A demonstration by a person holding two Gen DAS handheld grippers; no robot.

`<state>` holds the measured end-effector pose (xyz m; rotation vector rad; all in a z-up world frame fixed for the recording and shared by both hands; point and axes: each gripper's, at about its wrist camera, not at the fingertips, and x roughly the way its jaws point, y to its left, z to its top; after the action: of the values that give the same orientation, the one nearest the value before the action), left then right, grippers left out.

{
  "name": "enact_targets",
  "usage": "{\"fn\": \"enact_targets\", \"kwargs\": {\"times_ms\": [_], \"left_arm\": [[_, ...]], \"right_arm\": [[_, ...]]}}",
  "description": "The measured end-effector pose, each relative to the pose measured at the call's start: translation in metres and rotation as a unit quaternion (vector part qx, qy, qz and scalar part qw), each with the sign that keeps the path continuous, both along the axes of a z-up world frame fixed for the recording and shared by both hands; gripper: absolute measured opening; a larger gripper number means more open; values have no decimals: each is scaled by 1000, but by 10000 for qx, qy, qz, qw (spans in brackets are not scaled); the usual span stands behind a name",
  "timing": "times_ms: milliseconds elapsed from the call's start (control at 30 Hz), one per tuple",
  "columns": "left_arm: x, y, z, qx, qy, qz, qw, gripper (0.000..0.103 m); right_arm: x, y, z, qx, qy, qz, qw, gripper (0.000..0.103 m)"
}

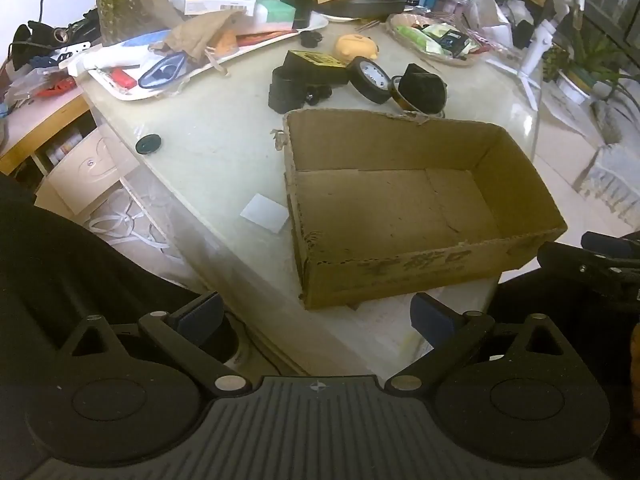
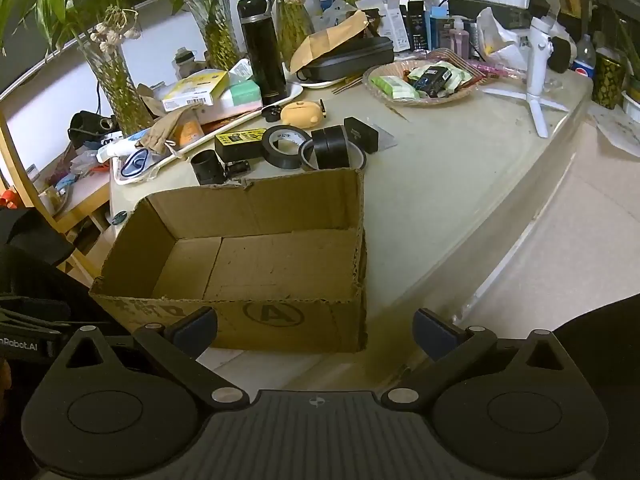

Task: Organize rigid objects
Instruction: 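Move both tools from the cardboard box toward the objects on the table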

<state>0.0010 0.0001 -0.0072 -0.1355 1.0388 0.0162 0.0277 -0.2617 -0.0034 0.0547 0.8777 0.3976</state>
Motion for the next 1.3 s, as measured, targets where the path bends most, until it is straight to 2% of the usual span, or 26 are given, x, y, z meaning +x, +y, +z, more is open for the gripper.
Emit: {"fn": "enact_targets", "kwargs": {"times_ms": [167, 333, 767, 1100, 1300], "left_arm": [[0, -2, -2, 33, 9, -46, 10000, 102], [1, -10, -5, 246, 97, -184, 9995, 102], [0, -14, -4, 400, -23, -245, 9989, 102], [-3, -10, 6, 422, -386, -121, 9983, 102], [-2, -9, 10, 344, -455, -109, 9983, 102]], "right_arm": [[0, -1, -2, -3, 38, -64, 10000, 103], [0, -1, -2, -4, 55, -91, 9999, 103], [2, -3, -4, -13, 128, -171, 9998, 103], [5, -1, -6, -108, 204, -239, 9994, 103], [6, 4, -3, -268, 152, -178, 9994, 103]]}}
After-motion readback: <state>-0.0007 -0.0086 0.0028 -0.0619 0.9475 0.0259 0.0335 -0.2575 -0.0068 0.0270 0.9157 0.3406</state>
